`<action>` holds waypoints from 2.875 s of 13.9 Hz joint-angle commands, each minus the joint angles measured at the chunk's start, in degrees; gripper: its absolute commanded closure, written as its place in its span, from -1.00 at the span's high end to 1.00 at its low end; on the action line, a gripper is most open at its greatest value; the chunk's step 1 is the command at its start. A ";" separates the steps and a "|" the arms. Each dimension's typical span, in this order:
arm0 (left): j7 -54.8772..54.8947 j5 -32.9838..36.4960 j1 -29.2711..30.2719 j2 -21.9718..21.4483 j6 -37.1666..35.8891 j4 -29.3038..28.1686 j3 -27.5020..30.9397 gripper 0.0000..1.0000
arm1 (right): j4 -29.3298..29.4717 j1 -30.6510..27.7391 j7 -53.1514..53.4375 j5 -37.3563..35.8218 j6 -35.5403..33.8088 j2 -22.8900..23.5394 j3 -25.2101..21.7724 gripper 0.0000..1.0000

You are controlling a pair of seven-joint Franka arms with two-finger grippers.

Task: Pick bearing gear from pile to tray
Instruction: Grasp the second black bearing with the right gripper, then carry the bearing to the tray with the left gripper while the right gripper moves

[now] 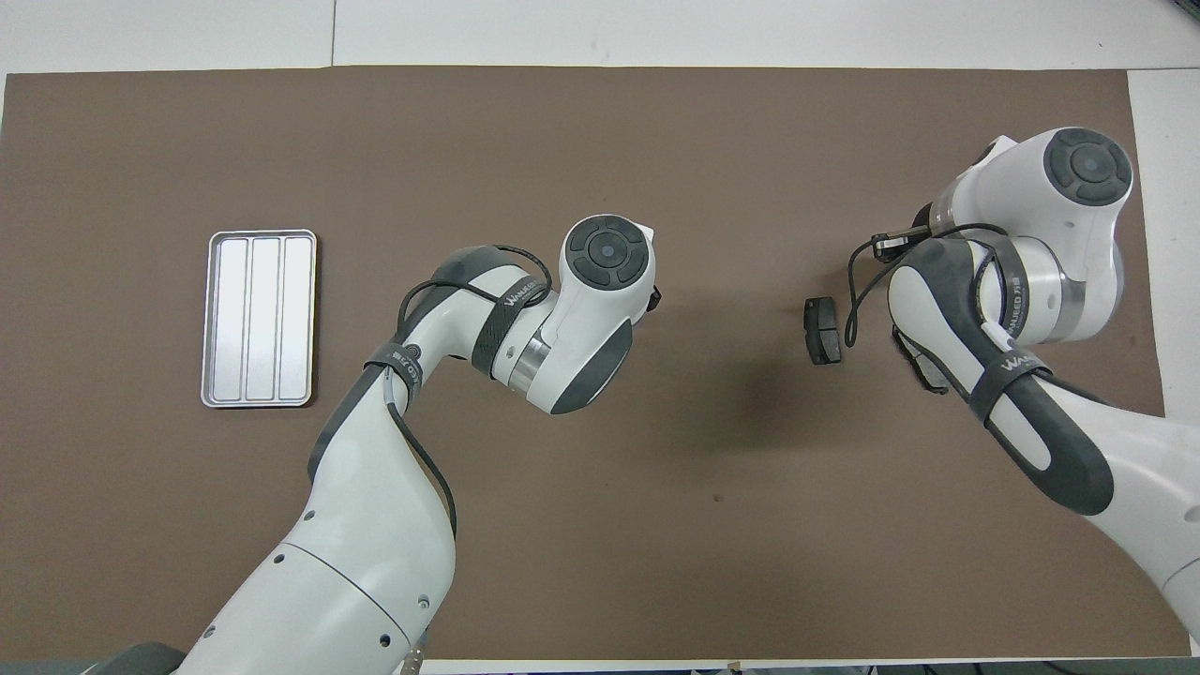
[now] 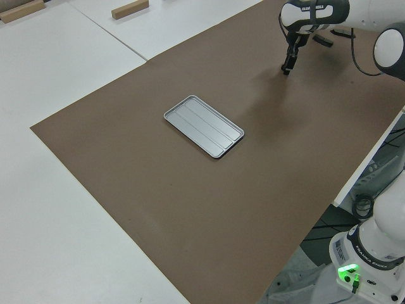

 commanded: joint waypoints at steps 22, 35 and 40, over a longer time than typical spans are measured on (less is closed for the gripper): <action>23.28 0.69 15.09 -25.66 -8.44 -20.30 1.17 -1.00 | 10.48 15.84 28.68 0.11 -17.48 -4.97 0.79 -1.00; 58.80 0.60 36.89 -31.47 4.64 -35.93 1.26 -1.00 | 2.05 37.32 59.84 -0.33 -6.34 -4.98 0.88 -1.00; 59.61 0.60 38.05 -31.47 8.60 -38.76 1.26 -1.00 | -0.59 38.64 59.67 -0.33 0.25 -0.59 0.88 -1.00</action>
